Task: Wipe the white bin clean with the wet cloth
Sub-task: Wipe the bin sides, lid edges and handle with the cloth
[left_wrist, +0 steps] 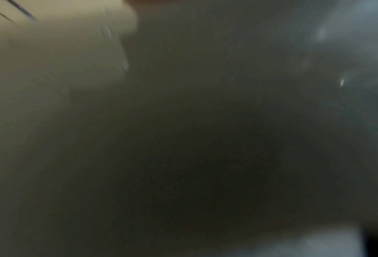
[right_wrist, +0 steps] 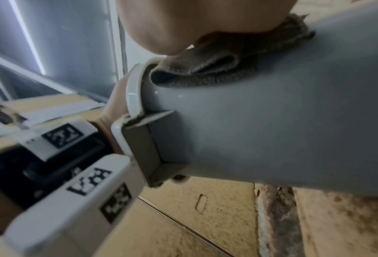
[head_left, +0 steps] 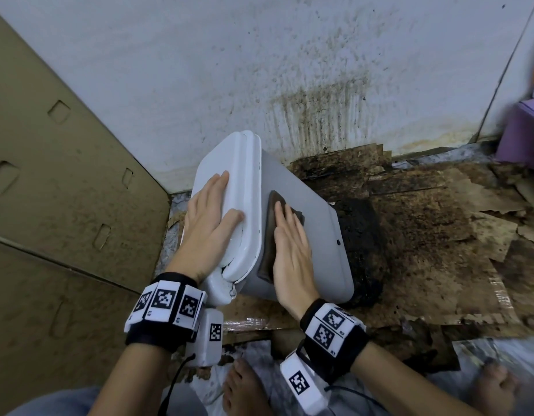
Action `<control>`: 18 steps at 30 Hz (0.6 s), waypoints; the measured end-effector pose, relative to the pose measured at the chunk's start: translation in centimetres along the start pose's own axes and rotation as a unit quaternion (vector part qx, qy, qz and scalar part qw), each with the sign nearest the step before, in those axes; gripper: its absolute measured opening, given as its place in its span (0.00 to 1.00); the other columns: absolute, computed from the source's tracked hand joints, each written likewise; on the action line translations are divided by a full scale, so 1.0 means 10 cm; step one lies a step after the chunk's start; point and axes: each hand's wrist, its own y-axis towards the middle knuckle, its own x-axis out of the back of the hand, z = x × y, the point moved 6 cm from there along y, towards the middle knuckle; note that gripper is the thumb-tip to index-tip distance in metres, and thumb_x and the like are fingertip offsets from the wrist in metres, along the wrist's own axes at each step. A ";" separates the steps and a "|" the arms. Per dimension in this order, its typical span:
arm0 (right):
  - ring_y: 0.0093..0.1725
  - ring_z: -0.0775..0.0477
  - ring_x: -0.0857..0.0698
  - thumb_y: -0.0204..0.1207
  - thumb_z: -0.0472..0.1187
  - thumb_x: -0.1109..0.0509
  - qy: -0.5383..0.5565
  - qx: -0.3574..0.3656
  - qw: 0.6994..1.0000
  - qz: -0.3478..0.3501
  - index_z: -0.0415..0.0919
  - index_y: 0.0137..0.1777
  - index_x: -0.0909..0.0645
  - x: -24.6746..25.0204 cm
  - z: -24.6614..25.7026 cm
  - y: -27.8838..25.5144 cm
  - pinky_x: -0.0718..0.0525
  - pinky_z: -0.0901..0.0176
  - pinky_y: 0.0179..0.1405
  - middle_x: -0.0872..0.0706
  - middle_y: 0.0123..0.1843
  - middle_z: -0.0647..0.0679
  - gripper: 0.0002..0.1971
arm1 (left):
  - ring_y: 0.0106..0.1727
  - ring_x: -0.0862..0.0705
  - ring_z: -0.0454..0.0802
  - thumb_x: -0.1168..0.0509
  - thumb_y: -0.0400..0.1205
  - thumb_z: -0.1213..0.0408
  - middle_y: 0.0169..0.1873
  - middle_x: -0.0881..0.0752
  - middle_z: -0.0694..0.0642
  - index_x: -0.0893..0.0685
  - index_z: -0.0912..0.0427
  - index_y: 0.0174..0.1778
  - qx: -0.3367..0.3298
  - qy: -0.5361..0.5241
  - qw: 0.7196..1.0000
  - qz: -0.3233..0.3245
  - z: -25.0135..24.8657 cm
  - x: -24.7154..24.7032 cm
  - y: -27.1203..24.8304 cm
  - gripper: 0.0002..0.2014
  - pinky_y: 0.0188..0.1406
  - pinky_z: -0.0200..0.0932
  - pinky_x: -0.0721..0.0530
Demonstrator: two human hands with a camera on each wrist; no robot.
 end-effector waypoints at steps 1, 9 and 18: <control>0.88 0.65 0.56 0.88 0.52 0.62 0.008 -0.001 1.000 0.004 0.55 0.89 0.48 -0.01 0.00 0.00 0.59 0.62 0.87 0.49 0.90 0.60 0.29 | 0.81 0.51 0.27 0.48 0.80 0.44 0.87 0.44 0.37 0.45 0.43 0.90 0.001 -0.001 1.000 0.000 0.00 0.00 0.00 0.38 0.85 0.47 0.50; 0.88 0.62 0.51 0.89 0.55 0.60 -0.055 0.069 0.996 -0.027 0.56 0.89 0.47 0.08 -0.08 -0.06 0.52 0.56 0.88 0.46 0.90 0.60 0.29 | 0.84 0.50 0.32 0.45 0.82 0.47 0.87 0.43 0.38 0.44 0.43 0.89 -0.004 0.004 1.000 -0.005 -0.03 -0.01 0.00 0.36 0.86 0.50 0.49; 0.89 0.56 0.48 0.90 0.54 0.60 -0.082 0.066 0.994 -0.024 0.53 0.89 0.44 0.31 -0.84 -0.12 0.45 0.47 0.88 0.45 0.90 0.58 0.28 | 0.84 0.50 0.32 0.45 0.81 0.45 0.86 0.43 0.35 0.43 0.40 0.89 0.001 -0.017 1.000 -0.003 0.05 0.02 -0.01 0.36 0.88 0.56 0.48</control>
